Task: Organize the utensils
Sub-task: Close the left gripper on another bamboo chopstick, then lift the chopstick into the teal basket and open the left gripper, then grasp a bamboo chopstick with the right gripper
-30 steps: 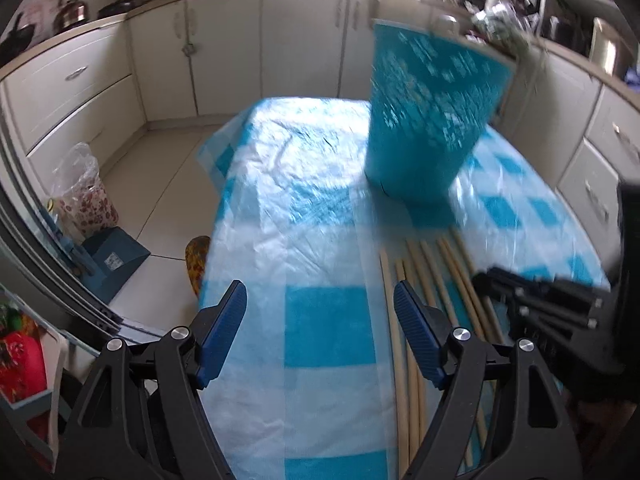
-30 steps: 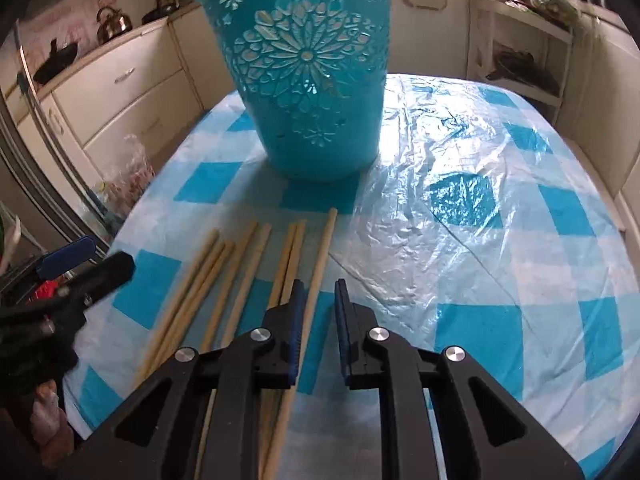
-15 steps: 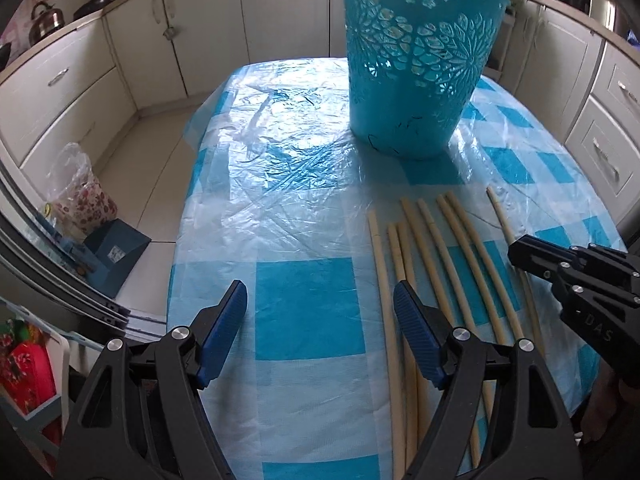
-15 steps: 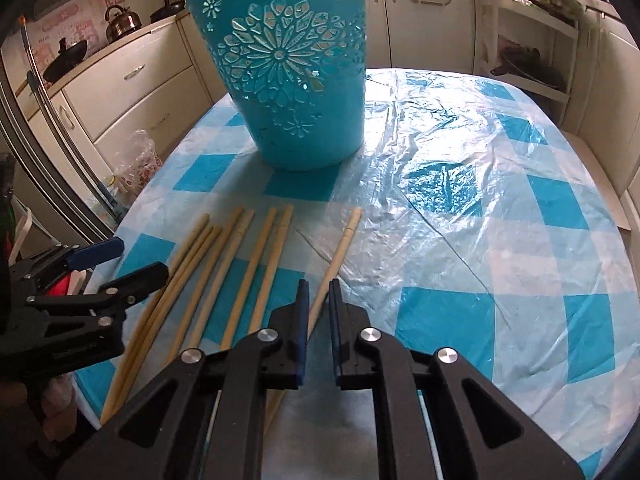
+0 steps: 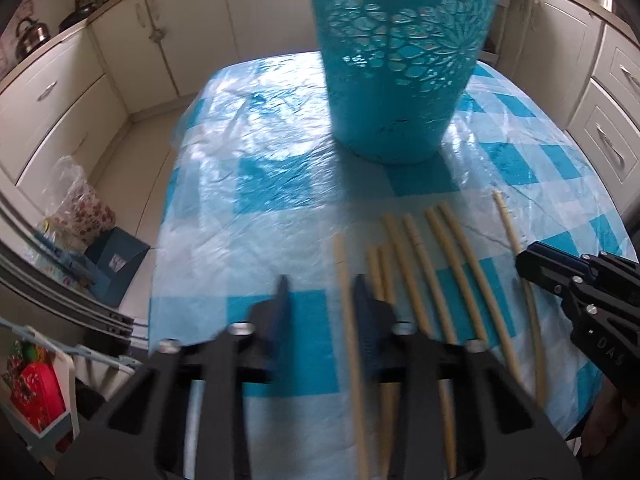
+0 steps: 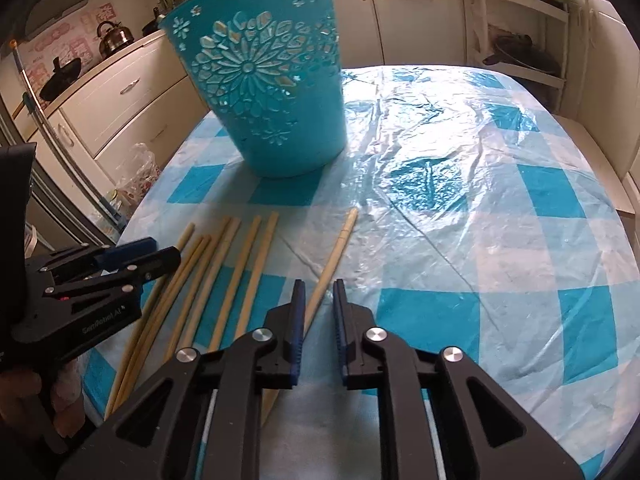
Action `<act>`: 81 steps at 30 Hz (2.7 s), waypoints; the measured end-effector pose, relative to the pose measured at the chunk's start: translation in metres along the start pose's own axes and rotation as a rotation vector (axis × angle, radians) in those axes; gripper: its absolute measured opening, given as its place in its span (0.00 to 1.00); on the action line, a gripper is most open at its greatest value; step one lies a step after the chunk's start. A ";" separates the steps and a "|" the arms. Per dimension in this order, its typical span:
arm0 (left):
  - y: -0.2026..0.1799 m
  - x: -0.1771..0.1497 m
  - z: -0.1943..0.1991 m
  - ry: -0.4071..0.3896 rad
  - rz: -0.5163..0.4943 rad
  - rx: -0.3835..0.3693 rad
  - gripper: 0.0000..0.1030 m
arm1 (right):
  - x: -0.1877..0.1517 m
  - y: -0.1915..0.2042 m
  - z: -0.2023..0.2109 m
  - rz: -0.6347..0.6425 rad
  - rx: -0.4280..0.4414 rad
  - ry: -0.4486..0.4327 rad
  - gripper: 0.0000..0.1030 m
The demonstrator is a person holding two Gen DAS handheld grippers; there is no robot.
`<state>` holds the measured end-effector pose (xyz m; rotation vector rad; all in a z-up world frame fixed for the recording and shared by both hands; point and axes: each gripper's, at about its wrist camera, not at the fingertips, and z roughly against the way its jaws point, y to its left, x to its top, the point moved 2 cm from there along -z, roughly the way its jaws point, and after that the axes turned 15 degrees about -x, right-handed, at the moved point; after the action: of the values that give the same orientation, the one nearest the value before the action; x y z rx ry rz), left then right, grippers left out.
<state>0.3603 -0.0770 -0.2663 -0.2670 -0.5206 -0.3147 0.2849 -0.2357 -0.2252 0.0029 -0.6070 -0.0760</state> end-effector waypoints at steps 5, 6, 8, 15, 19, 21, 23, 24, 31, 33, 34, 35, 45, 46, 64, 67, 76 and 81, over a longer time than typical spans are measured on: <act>-0.003 0.006 -0.004 0.026 0.009 -0.027 0.07 | 0.005 -0.001 -0.002 0.006 -0.002 0.010 0.23; -0.002 0.008 -0.005 0.037 0.021 -0.038 0.07 | 0.007 -0.001 -0.003 0.010 -0.004 0.015 0.24; 0.001 0.012 -0.007 0.071 0.030 -0.056 0.07 | 0.013 0.000 -0.006 0.021 -0.012 0.024 0.28; 0.003 0.017 -0.003 0.073 0.034 -0.081 0.05 | 0.026 0.011 -0.017 0.119 -0.066 0.032 0.12; 0.007 0.030 0.045 -0.091 0.064 -0.169 0.05 | 0.024 0.007 -0.017 0.102 -0.047 0.028 0.11; 0.009 0.045 0.084 -0.226 0.062 -0.235 0.05 | 0.024 0.005 -0.018 0.087 -0.036 0.030 0.11; 0.007 0.060 0.114 -0.323 0.051 -0.270 0.05 | 0.023 0.004 -0.018 0.072 -0.030 0.031 0.11; 0.005 0.073 0.133 -0.388 0.039 -0.280 0.05 | 0.024 0.004 -0.018 0.068 -0.028 0.032 0.11; -0.007 0.157 0.186 -0.684 0.046 -0.312 0.05 | 0.025 0.002 -0.018 0.048 -0.010 0.030 0.11; -0.005 0.179 0.186 -0.762 0.085 -0.287 0.05 | 0.025 0.002 -0.018 0.050 -0.010 0.023 0.11; -0.002 0.193 0.182 -0.805 0.122 -0.275 0.05 | 0.024 0.002 -0.017 0.054 -0.010 0.019 0.11; 0.002 0.200 0.180 -0.831 0.149 -0.256 0.05 | 0.023 0.002 -0.017 0.058 -0.011 0.014 0.11; 0.021 0.232 0.109 -0.867 0.298 -0.116 0.05 | 0.025 0.005 -0.018 0.089 -0.005 0.001 0.11; 0.020 0.232 0.105 -0.862 0.291 -0.108 0.05 | 0.026 0.005 -0.019 0.089 -0.001 0.003 0.11; 0.011 0.176 0.081 -0.701 0.182 -0.017 0.28 | 0.030 0.004 -0.020 0.094 0.012 0.009 0.11; 0.018 0.151 0.097 -0.730 0.194 0.030 0.63 | 0.032 -0.001 -0.022 0.064 0.043 0.023 0.11; 0.054 0.068 0.099 -0.673 0.230 0.110 0.81 | 0.029 0.008 -0.019 0.095 -0.018 0.007 0.11; 0.069 0.044 0.067 -0.573 0.278 0.084 0.81 | 0.027 0.027 -0.017 0.166 -0.144 0.000 0.09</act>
<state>0.3916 -0.0019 -0.1984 -0.3445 -1.0461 0.0635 0.3183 -0.2106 -0.2232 -0.1868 -0.5986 0.0414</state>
